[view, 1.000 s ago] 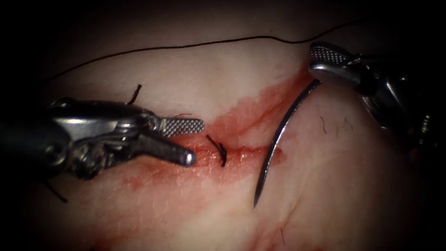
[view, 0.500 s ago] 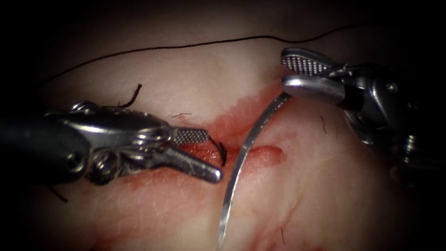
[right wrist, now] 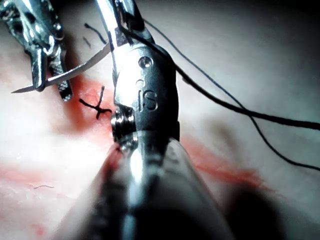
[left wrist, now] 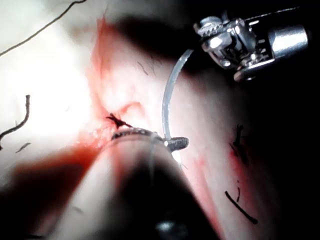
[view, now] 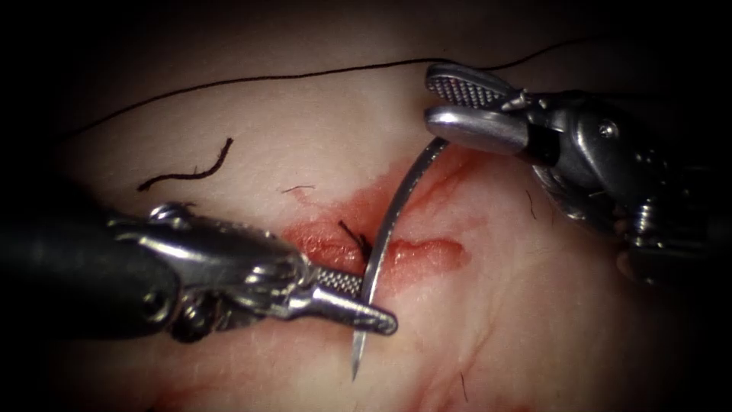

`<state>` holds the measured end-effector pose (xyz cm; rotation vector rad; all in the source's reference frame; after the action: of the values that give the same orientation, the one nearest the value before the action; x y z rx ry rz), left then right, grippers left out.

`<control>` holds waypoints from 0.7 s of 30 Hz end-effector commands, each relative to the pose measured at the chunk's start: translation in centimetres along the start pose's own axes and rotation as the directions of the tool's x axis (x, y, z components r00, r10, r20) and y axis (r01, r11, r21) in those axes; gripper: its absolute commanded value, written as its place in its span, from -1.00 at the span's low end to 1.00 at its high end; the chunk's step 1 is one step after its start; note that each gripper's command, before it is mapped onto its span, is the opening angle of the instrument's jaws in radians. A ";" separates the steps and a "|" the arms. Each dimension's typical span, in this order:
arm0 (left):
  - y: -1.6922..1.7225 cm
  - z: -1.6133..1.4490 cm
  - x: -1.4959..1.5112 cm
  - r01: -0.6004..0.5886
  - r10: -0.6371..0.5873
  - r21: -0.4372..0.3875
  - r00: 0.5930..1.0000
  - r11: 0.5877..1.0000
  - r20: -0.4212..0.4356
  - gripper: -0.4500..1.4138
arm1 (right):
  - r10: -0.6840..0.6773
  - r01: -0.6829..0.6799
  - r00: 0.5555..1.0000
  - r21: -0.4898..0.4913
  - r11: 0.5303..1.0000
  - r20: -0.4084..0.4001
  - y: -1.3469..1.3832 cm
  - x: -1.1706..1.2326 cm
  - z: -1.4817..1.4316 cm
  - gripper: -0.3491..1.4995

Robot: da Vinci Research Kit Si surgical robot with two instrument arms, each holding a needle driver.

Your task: Wound Closure

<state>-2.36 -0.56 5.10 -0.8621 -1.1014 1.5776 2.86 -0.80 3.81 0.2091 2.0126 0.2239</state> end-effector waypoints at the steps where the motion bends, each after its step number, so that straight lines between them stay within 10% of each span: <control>1: -0.01 0.02 0.02 0.083 -0.085 -0.040 0.995 0.996 -0.049 -0.85 | 0.000 0.000 1.000 -0.023 1.000 0.028 0.04 -0.04 0.07 -1.00; 5: -0.01 0.03 0.02 0.139 -0.144 -0.077 0.987 0.987 -0.064 -1.00 | -0.002 0.005 0.997 -0.041 0.999 0.079 0.03 -0.03 0.07 -1.00; 6: -0.02 0.03 0.02 0.161 -0.168 -0.091 0.983 0.983 -0.068 -1.00 | -0.007 0.013 0.995 -0.063 0.998 0.098 0.03 -0.03 0.07 -0.69; 7: -0.03 0.02 0.00 0.185 -0.196 -0.129 0.978 0.974 -0.076 -1.00 | -0.014 0.025 0.994 -0.097 0.995 0.112 0.03 -0.03 0.07 0.13; 8: -0.03 0.02 0.00 0.185 -0.196 -0.129 0.978 0.974 -0.076 -1.00 | -0.014 0.025 0.994 -0.097 0.995 0.112 0.03 -0.03 0.07 0.13; 9: -0.04 0.01 -0.01 0.214 -0.229 -0.175 0.971 0.961 -0.070 -1.00 | -0.028 0.050 0.990 -0.156 0.986 0.139 0.04 -0.02 0.07 0.65; 21: -0.07 0.05 -0.05 0.342 -0.386 -0.425 0.922 0.838 -0.020 -1.00 | 0.184 -0.085 0.961 -0.415 0.906 0.206 0.00 -0.12 -0.12 0.76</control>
<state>-2.33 -0.62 5.14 -0.9342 -1.4652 0.9713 2.72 -0.85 3.95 0.1129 1.6619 0.6719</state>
